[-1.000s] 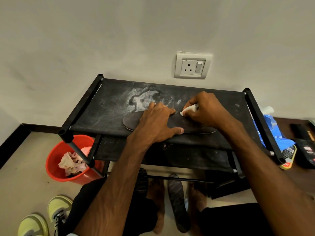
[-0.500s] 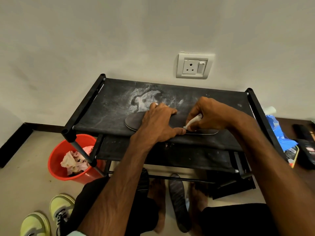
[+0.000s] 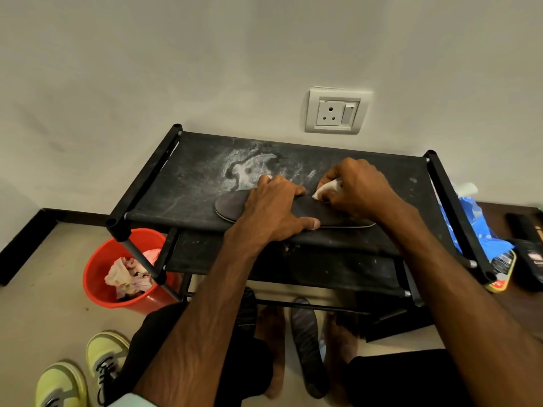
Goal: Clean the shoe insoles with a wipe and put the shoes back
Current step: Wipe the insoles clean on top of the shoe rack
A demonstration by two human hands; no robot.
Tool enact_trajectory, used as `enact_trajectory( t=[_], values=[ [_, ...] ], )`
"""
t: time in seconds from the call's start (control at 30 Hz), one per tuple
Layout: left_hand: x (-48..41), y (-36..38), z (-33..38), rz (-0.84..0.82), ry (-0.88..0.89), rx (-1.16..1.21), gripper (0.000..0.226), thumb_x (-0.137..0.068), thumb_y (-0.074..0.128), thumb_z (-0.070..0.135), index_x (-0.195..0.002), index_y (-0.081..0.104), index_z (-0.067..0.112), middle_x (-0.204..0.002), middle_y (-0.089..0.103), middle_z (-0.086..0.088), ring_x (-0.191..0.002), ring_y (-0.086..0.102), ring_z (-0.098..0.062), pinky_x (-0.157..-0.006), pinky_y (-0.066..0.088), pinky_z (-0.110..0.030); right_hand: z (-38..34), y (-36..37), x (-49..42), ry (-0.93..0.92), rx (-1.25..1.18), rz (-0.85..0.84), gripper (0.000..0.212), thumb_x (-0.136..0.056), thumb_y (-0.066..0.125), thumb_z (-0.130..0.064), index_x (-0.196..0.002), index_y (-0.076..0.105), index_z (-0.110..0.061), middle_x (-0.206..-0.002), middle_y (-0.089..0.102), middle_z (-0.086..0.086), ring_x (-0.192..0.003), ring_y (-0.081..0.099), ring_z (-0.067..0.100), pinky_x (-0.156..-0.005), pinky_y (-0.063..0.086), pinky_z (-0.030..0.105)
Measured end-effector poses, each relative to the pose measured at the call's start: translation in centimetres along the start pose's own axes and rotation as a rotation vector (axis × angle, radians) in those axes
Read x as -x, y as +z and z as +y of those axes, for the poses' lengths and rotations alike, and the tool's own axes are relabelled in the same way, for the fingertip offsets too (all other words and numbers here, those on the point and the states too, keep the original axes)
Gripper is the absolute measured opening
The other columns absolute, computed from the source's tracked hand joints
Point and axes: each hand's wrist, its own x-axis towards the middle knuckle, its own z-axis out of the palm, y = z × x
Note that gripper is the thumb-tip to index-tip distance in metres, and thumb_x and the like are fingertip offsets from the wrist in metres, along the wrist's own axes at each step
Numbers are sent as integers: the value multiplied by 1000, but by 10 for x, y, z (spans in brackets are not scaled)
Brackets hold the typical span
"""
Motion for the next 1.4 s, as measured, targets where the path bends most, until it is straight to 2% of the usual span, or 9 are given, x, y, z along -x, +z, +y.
enact_trajectory(
  t=[0.23,0.37,0.47,0.6,0.8,0.97,1.1,1.23,1.4],
  values=[
    [2,1,1,-3,-1,3,78,-77,72,67,-143,53,29,-138,50,-1,-131,35,-24,-106,39,-41,3,-17,16,-153,-80,-240,12,-81,85,-23,-90,84,-32,-86,78,-9,-84,71,8,-82,61,42],
    [3,1,2,3,12,1,76,-76,72,67,-139,56,28,-136,53,-2,-128,36,-24,-103,40,-41,7,-26,19,-173,-94,-378,12,-82,85,-23,-91,83,-31,-91,79,-11,-89,72,6,-89,61,42],
    [2,0,2,4,4,-2,78,-76,73,66,-141,55,28,-137,52,-2,-129,36,-24,-104,40,-42,9,-24,18,-159,-79,-355,13,-81,85,-26,-89,82,-36,-92,78,-13,-91,71,6,-90,60,42],
    [1,-1,2,-13,-1,-32,79,-78,71,66,-145,51,30,-142,50,-2,-133,34,-25,-108,39,-44,6,-13,12,-101,-37,-186,18,-79,85,-30,-77,77,-45,-88,77,-12,-85,69,10,-82,61,44],
    [1,-3,3,-46,18,-53,73,-82,67,68,-143,52,31,-141,50,-1,-133,36,-25,-109,37,-46,-3,7,-1,-48,-14,28,15,-82,82,-31,-96,79,-34,-95,75,-1,-82,66,17,-74,59,40],
    [3,-7,1,-131,27,-8,74,-87,67,56,-150,42,28,-147,40,-1,-139,27,-25,-114,31,-46,4,-1,3,-114,-72,-72,15,-85,81,-24,-96,81,-33,-96,77,-4,-86,68,14,-80,61,42],
    [4,-6,1,-151,11,23,75,-89,68,49,-154,37,27,-152,33,0,-142,19,-25,-114,25,-47,9,-14,15,-189,-112,-223,15,-82,84,-25,-89,82,-38,-84,77,-15,-82,68,1,-69,53,20],
    [4,-5,2,-140,8,43,76,-87,70,48,-153,37,28,-151,34,1,-142,20,-25,-115,25,-49,12,-27,24,-185,-100,-332,15,-82,84,-26,-92,83,-37,-90,78,-18,-89,70,1,-83,58,31],
    [3,-8,-3,-189,18,67,77,-88,70,45,-154,35,28,-153,30,1,-142,18,-24,-114,25,-48,7,-31,28,-189,-40,-357,12,-81,85,-27,-89,82,-35,-87,77,-20,-86,70,0,-85,61,36]
  ],
)
